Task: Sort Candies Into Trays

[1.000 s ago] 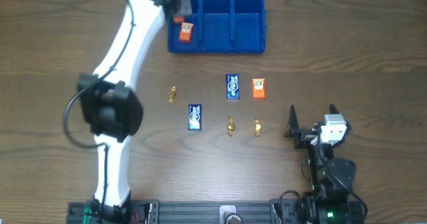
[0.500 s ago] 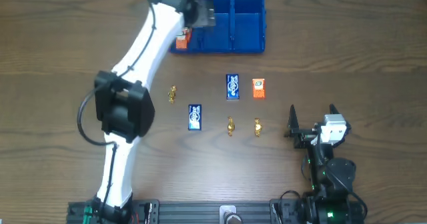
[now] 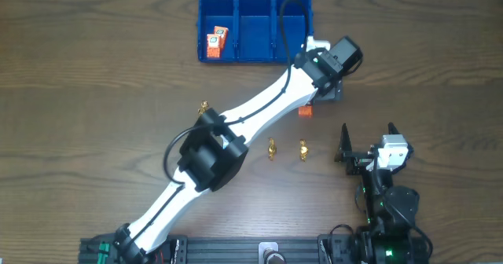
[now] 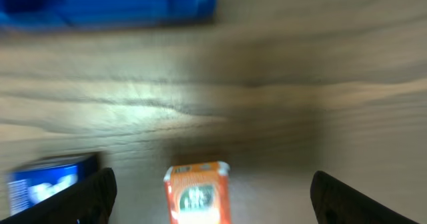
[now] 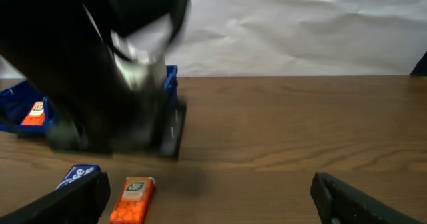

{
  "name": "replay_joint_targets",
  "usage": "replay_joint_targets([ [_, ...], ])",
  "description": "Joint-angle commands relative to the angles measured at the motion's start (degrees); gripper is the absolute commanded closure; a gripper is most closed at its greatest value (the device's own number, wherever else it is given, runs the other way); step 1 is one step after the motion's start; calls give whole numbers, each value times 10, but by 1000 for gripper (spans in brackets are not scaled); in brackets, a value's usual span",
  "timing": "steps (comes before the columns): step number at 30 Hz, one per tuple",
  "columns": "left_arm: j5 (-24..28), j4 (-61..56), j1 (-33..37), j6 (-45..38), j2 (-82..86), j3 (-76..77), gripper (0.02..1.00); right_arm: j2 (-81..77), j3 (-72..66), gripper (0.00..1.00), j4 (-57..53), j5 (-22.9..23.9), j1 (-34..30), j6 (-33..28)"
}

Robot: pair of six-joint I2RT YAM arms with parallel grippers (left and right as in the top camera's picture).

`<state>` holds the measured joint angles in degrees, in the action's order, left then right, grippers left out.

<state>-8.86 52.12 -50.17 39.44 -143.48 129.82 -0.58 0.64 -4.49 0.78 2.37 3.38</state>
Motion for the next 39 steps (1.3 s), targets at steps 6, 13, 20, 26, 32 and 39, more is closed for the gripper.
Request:
replay_joint_targets([
  [6, 50, 2, 11, 43, -43, 1, 119, 4, -2, 3, -2, -5, -2, -7],
  [13, 75, 9, 12, 47, -51, -1, 375, 4, -2, 3, -2, -5, -2, -7],
  [20, 75, 44, 12, 61, -51, -1, 540, 4, -2, 3, -2, -5, -2, -7],
  [26, 75, 44, 12, 60, -51, -1, 643, 4, -2, 3, -2, -5, -2, -7],
  [32, 41, 33, 21, 56, -4, 0, 667, 4, -2, 5, -2, -5, -2, -7],
  [39, -55, 26, 130, -55, 177, 0, 669, 4, -2, 3, -2, -5, -2, -7],
])
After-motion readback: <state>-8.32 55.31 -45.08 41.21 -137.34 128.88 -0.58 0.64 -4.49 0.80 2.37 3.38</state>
